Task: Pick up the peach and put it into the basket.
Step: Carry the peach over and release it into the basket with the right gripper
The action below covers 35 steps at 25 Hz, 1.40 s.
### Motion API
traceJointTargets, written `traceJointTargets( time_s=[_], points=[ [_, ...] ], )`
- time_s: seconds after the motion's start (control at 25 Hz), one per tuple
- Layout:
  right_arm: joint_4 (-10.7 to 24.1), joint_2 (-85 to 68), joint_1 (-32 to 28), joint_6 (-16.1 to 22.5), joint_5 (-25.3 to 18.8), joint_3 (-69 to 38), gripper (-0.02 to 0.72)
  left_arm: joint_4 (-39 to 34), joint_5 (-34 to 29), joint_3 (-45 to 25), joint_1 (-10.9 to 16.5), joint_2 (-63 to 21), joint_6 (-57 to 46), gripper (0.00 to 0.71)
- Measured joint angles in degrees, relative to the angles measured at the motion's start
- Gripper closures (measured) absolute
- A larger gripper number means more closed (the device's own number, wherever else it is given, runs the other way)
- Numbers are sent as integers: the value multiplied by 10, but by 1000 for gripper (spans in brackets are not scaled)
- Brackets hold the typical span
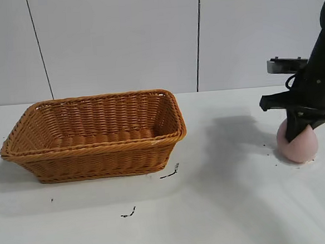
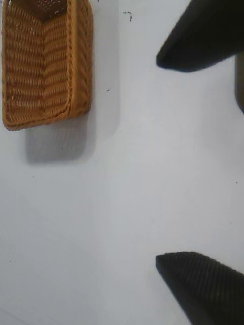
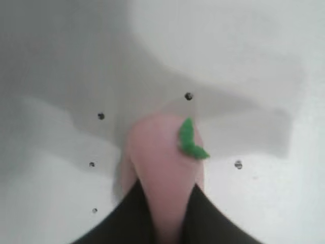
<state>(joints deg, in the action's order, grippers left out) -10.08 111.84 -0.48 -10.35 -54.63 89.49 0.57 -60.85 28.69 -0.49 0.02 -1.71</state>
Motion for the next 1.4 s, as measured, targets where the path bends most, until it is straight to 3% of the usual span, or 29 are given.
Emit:
traceJointTargets(
  time_s=[0.28, 0.68, 0.84, 1.0, 1.16, 1.4],
  points=[
    [-3, -10, 48, 19, -58, 137, 718, 0, 0, 0, 0, 0, 0, 17],
    [-4, 71, 214, 44, -67, 308, 718, 0, 0, 0, 0, 0, 0, 17],
    [-4, 111, 283, 44, -45, 314, 718, 0, 0, 0, 0, 0, 0, 17],
    [-4, 162, 327, 44, 6, 314, 718, 0, 0, 0, 0, 0, 0, 17],
    [-2, 225, 340, 44, 55, 314, 718, 0, 0, 0, 0, 0, 0, 17],
    [1, 291, 341, 44, 70, 314, 718, 0, 0, 0, 0, 0, 0, 17]
  ],
)
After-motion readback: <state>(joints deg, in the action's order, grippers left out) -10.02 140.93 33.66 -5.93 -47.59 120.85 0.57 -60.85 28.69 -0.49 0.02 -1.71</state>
